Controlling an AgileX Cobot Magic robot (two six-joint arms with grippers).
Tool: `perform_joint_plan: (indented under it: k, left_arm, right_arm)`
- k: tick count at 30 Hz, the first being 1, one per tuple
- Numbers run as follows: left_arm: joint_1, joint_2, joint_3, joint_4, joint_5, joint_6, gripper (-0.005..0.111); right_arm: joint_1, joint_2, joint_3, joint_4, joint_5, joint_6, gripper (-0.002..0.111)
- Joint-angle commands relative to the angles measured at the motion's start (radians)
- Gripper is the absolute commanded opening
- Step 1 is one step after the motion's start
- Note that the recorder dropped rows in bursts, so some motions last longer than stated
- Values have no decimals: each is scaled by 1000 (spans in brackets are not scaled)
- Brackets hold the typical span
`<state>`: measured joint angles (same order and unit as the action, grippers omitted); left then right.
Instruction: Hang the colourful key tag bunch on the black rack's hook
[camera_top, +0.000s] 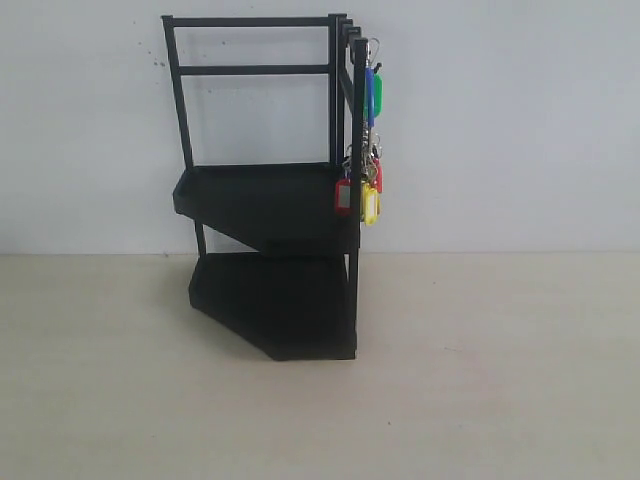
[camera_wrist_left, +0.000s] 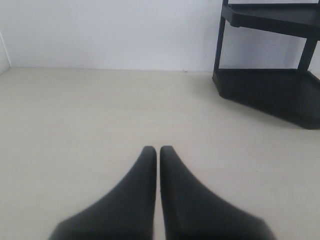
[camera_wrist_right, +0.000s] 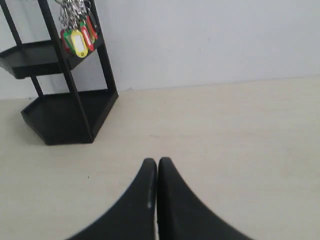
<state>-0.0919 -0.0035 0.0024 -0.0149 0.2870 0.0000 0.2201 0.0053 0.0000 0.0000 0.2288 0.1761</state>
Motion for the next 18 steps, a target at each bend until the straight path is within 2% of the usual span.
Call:
perform_joint_plan:
  k: [1, 10, 18]
  left_arm:
    - [2, 4, -2, -3, -2, 0, 4]
    - [2, 4, -2, -3, -2, 0, 4]
    - [2, 4, -2, -3, -2, 0, 4]
  right_arm:
    - [-5, -5, 0, -9, 48, 1, 0]
    - [-5, -5, 0, -13, 139, -27, 0]
    - [-12, -5, 0, -16, 142, -65, 0]
